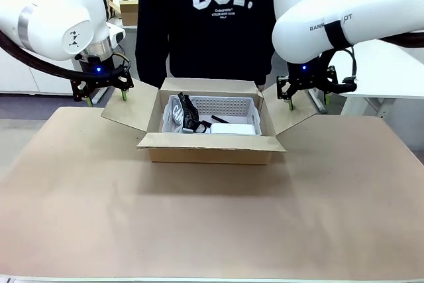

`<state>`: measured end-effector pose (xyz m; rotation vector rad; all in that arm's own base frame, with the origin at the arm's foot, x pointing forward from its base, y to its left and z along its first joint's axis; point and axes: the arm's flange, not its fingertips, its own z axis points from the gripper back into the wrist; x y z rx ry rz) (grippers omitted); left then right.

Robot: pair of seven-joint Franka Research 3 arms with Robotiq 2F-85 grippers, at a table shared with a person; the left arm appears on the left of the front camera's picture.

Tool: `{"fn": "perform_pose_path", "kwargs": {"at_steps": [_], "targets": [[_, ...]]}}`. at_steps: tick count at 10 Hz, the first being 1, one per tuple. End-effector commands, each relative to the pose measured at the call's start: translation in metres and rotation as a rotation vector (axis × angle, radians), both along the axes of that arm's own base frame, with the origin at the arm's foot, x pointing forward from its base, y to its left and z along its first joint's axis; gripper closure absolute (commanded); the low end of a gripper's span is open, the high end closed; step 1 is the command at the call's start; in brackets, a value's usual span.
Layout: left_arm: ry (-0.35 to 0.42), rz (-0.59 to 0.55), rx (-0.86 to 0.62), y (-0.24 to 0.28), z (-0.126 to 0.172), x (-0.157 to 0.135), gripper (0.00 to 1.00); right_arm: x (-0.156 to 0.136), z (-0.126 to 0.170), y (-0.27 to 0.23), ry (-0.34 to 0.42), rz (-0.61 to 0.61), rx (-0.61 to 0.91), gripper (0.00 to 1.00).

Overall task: Pack the gift set into the box.
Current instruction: Lift both hands away from the flaps of the Package Box.

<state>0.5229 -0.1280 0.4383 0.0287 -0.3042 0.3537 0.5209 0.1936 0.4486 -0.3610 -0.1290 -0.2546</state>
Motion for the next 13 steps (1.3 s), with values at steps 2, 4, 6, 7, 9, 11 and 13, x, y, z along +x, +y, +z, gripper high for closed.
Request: {"fn": "perform_pose_path", "kwargs": {"at_steps": [2,4,6,7,9,11,13], "targets": [[-0.004,0.019,0.018,-0.001,0.001,-0.001,0.00,0.001,0.003,-0.001,-0.002,0.008,-0.022,0.00],[-0.004,0.019,0.018,-0.001,0.001,-0.001,0.00,0.001,0.003,-0.001,-0.002,0.008,-0.022,0.00],[-0.004,0.019,0.018,-0.001,0.001,-0.001,0.00,0.001,0.003,-0.001,-0.002,0.008,-0.022,0.00],[-0.004,0.019,0.018,-0.001,0.001,-0.001,0.00,0.001,0.003,-0.001,-0.002,0.008,-0.022,0.00],[0.000,0.000,0.000,0.000,0.000,0.000,0.00,0.000,0.000,0.000,0.000,0.000,0.000,0.00],[-0.022,-0.032,-0.054,0.005,0.022,-0.012,0.00,-0.013,0.022,0.001,-0.016,0.047,0.082,0.00],[-0.057,-0.111,-0.273,0.033,0.076,-0.056,0.00,-0.048,0.076,-0.014,-0.009,0.159,0.427,0.00]]}}
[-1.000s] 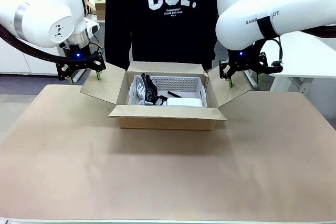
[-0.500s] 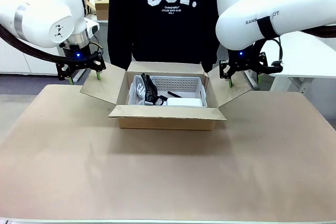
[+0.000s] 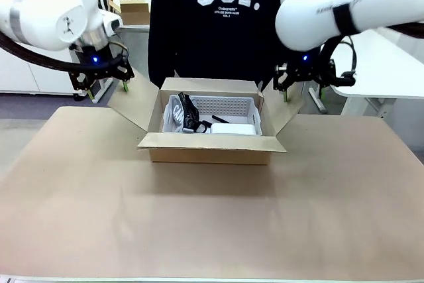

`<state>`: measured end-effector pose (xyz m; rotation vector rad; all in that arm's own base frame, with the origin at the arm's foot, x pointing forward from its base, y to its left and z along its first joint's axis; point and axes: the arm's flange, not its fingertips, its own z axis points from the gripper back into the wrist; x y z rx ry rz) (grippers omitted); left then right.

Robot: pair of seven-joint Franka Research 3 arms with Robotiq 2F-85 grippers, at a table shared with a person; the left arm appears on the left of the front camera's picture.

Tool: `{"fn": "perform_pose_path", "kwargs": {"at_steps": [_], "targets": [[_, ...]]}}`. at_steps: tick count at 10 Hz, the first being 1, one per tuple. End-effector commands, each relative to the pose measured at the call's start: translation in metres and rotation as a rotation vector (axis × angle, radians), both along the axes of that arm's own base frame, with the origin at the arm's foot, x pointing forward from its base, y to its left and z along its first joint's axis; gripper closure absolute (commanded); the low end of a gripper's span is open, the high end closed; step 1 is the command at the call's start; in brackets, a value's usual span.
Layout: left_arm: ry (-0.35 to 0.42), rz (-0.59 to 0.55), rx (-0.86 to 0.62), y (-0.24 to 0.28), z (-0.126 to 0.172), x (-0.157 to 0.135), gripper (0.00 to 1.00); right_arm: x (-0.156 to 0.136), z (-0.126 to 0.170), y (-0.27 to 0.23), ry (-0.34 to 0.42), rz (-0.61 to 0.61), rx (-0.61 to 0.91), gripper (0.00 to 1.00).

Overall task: Pack the gift set into the box.
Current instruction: Lift both hands away from the flaps of the Package Box.

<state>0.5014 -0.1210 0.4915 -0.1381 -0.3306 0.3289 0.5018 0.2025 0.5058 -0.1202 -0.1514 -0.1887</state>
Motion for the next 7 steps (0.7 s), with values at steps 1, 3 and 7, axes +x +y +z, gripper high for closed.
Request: {"fn": "perform_pose_path", "kwargs": {"at_steps": [1,3,7], "targets": [[-0.024,-0.202,-0.296,0.040,0.041,-0.062,0.00,-0.047,0.039,-0.039,0.055,0.172,0.400,0.00],[-0.112,-0.455,-0.674,0.076,0.052,-0.113,0.00,-0.090,0.063,-0.087,-0.052,0.351,0.743,0.00],[-0.341,-0.264,-0.997,0.169,0.032,-0.175,0.00,-0.174,0.062,-0.214,-0.349,0.322,1.083,0.00]]}}
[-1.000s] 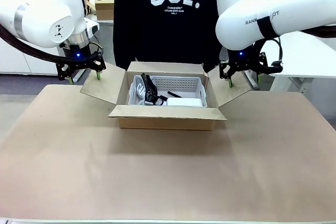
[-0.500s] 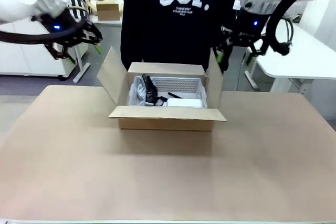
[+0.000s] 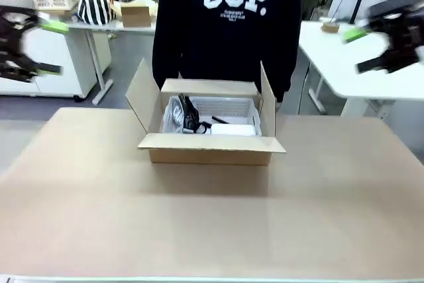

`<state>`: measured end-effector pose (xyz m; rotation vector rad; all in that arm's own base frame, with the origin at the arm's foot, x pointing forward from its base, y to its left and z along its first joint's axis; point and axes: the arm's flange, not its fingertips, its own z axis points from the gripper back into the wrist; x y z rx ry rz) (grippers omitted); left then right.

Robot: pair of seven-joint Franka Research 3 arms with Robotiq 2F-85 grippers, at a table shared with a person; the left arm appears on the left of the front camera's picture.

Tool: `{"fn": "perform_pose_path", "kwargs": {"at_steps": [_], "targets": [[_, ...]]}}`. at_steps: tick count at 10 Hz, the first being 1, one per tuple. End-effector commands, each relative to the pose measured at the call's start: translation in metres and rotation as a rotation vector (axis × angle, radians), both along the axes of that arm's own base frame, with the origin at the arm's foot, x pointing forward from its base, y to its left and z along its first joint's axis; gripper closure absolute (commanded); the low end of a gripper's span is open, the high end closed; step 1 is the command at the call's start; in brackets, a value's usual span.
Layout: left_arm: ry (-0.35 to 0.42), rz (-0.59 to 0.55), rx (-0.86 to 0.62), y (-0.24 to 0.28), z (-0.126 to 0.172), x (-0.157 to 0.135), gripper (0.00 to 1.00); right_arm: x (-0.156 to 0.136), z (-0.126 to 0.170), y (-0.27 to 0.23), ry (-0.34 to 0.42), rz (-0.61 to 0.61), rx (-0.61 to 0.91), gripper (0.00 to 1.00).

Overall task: Pack the gift set into the box.
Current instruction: Lift both hands away from the flaps of the Package Box.

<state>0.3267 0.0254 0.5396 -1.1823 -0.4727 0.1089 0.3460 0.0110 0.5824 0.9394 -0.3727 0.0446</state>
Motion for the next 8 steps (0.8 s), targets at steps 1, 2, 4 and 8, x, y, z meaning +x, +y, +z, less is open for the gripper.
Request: {"fn": "perform_pose_path", "kwargs": {"at_steps": [1,2,4,8], "targets": [[0.085,0.070,-0.096,0.055,-0.029,0.000,0.00,-0.045,-0.026,-0.053,-0.086,-0.069,0.161,0.00],[0.167,0.107,-0.097,0.079,-0.045,0.010,0.00,-0.061,-0.039,-0.073,-0.125,-0.151,0.237,0.00],[0.033,0.042,-0.068,0.035,-0.010,-0.007,0.00,-0.046,-0.022,-0.062,-0.073,-0.099,0.172,0.00],[0.033,0.042,-0.068,0.035,-0.010,-0.007,0.00,-0.046,-0.022,-0.062,-0.073,-0.099,0.172,0.00]]}}
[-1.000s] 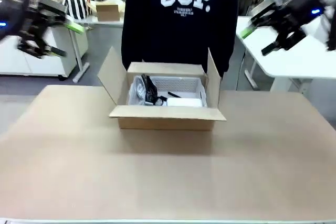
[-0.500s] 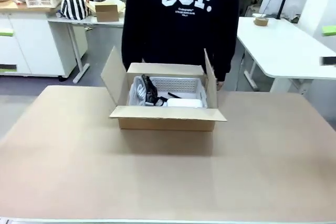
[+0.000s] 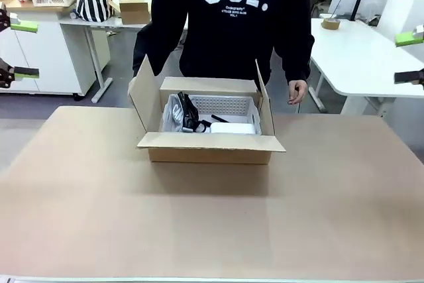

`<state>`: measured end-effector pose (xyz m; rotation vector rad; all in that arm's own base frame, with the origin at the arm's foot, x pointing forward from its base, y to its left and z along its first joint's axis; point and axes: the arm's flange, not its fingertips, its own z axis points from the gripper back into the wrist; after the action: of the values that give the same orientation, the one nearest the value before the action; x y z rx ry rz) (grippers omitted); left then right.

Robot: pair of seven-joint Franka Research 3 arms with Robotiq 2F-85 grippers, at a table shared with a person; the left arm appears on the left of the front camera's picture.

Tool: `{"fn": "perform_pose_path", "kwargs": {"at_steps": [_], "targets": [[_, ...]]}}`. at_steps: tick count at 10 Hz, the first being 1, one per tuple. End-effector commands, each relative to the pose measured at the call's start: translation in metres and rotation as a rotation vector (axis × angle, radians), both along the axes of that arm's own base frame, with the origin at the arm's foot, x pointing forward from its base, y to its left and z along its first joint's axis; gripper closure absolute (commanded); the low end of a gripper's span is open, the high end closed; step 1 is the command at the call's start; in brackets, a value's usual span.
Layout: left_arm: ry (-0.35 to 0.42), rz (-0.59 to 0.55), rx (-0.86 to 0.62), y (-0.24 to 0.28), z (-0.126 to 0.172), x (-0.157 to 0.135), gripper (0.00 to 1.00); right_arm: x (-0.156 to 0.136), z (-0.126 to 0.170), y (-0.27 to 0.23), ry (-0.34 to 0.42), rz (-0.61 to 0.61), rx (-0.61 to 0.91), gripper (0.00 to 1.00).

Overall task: Pack the gift set into the box.
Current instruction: Lift both hands away from the flaps of the Package Box, then press and hold the closed box until the human finishes sealing it.

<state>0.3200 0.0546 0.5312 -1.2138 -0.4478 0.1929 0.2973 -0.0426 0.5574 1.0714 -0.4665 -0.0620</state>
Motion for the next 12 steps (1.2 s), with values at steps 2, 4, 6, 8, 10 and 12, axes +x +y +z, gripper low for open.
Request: {"fn": "perform_pose_path", "kwargs": {"at_steps": [2,4,6,8,10,12], "targets": [[-0.025,-0.001,-0.018,0.0056,-0.0019,-0.0003,0.00,0.0025,0.0027,-0.0088,-0.034,0.004,0.015,0.00],[-0.025,-0.001,-0.018,0.0056,-0.0019,-0.0003,0.00,0.0025,0.0027,-0.0088,-0.034,0.004,0.015,0.00],[-0.025,-0.001,-0.018,0.0056,-0.0019,-0.0003,0.00,0.0025,0.0027,-0.0088,-0.034,0.004,0.015,0.00],[-0.025,-0.001,-0.018,0.0056,-0.0019,-0.0003,0.00,0.0025,0.0027,-0.0088,-0.034,0.004,0.015,0.00],[-0.025,-0.001,-0.018,0.0056,-0.0019,-0.0003,0.00,0.0025,0.0027,-0.0088,-0.034,0.004,0.015,0.00],[-0.025,-0.001,-0.018,0.0056,-0.0019,-0.0003,0.00,0.0025,0.0027,-0.0088,-0.034,0.004,0.015,0.00]]}}
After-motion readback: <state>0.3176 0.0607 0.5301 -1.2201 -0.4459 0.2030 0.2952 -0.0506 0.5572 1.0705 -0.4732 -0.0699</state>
